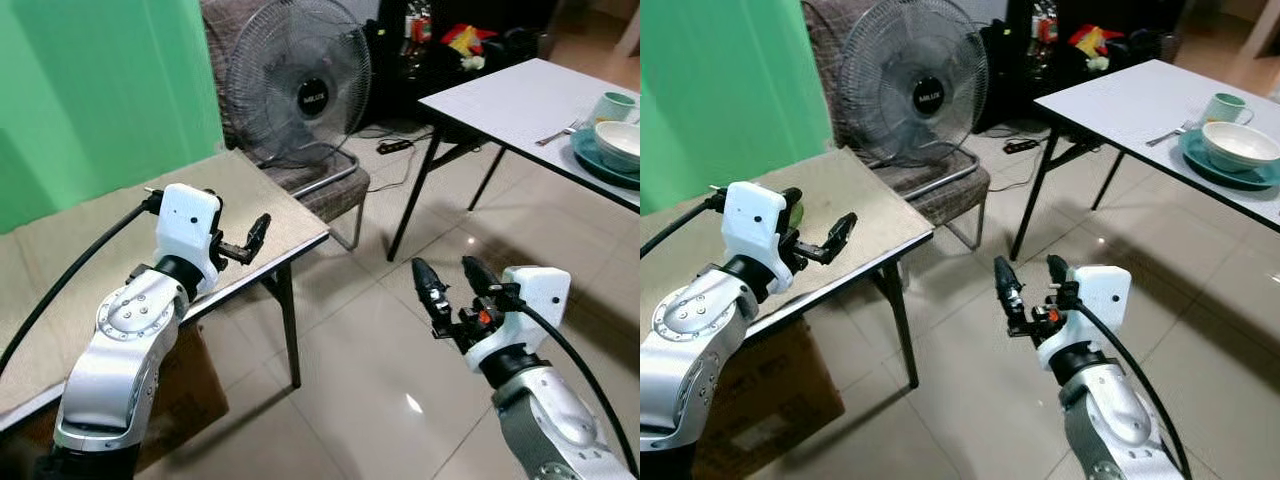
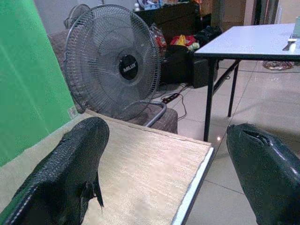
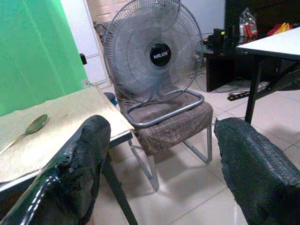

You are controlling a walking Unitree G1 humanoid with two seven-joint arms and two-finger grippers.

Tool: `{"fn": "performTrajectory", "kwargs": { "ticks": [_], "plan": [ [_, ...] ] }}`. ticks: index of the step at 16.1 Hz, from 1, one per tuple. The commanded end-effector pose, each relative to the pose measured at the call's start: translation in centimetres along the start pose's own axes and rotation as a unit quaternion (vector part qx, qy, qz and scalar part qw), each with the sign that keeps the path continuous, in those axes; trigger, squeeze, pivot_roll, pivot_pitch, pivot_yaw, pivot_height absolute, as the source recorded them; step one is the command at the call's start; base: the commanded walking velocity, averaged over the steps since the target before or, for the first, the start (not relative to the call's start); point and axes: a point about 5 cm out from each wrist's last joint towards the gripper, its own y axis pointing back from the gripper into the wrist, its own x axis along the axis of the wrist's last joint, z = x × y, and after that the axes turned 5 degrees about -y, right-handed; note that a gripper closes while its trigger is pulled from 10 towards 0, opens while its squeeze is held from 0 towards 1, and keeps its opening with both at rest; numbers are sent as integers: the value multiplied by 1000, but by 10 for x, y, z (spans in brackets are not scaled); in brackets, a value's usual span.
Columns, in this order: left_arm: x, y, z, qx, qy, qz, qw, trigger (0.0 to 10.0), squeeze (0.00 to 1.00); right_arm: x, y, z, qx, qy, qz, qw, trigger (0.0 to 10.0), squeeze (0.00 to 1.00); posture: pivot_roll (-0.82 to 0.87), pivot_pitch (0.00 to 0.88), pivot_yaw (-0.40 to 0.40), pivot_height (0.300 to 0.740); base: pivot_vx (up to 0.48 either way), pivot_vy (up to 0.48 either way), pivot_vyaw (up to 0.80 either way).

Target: Setting the table

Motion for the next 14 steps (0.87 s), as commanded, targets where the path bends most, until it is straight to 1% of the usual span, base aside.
{"fn": "performTrajectory", "kwargs": {
  "ticks": [1,4,8,10,12,13,14],
  "plan": [
    [2,1,-4,6,-3,0,1000,10000,314,0,-1,-2,4,-5,-2,1000,10000,0,-118,0,-9,740,0,480,0],
    [1,1,-5,6,-3,-3,1000,10000,310,0,-1,-3,4,-4,-4,1000,10000,0,-119,0,-7,740,0,480,-800],
    [1,1,-6,6,-3,-5,1000,10000,314,0,-1,-1,-2,-3,-1,1000,10000,0,-119,0,-8,740,0,480,0],
    [0,1,-6,4,-3,-6,1000,10000,310,0,0,-2,0,-2,-2,1000,10000,0,-118,0,-7,740,0,480,-563],
    [0,1,-6,3,-4,-7,1000,10000,310,0,0,-2,1,-1,-3,1000,10000,0,-116,0,-9,740,0,480,0],
    [0,2,-6,3,-5,-8,1000,10000,318,-1,0,-2,2,-2,-4,1000,10000,0,-115,0,-12,740,0,247,0],
    [1,2,-5,2,-18,-5,1000,10000,341,-1,-1,-2,2,-2,-4,1000,10000,0,-114,0,-13,740,0,0,0]
  ]
}}
